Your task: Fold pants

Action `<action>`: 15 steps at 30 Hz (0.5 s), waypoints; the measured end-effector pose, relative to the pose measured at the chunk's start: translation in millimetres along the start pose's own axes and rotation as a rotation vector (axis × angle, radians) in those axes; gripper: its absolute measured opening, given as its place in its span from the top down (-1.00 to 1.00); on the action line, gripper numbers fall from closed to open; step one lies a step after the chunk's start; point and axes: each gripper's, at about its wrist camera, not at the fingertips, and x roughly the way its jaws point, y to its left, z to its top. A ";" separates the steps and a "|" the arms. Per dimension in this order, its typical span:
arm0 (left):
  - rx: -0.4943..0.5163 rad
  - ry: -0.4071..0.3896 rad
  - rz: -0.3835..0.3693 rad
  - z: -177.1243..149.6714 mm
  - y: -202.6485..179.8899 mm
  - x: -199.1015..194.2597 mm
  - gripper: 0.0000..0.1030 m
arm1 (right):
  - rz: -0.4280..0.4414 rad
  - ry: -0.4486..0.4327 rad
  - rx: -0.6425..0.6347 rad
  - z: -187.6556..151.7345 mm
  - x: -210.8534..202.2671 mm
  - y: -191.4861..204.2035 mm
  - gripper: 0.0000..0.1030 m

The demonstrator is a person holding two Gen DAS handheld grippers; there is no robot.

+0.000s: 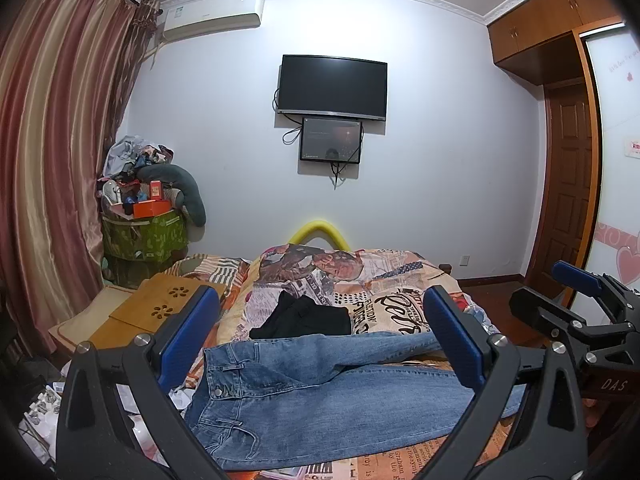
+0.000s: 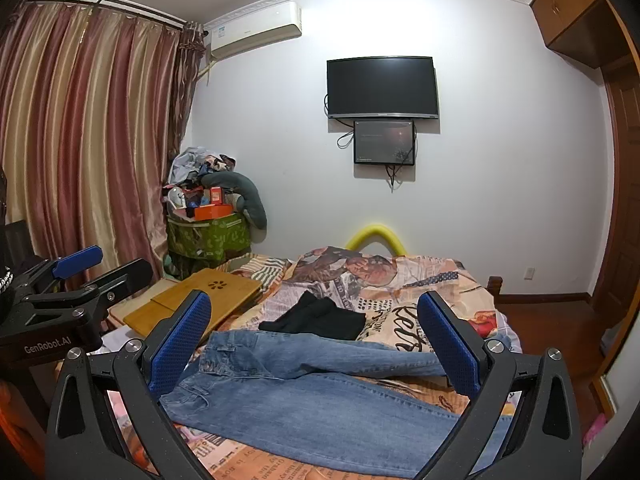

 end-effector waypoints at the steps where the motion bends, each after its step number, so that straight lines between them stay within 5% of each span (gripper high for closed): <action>1: 0.000 0.000 0.000 0.0 0.0 0.1 -1.00 | 0.001 0.000 0.001 0.3 -0.5 -0.8 -0.99; 15: -0.001 0.002 -0.001 -0.1 -1.0 2.8 -1.00 | -0.004 -0.001 0.001 1.5 0.2 -3.1 -0.99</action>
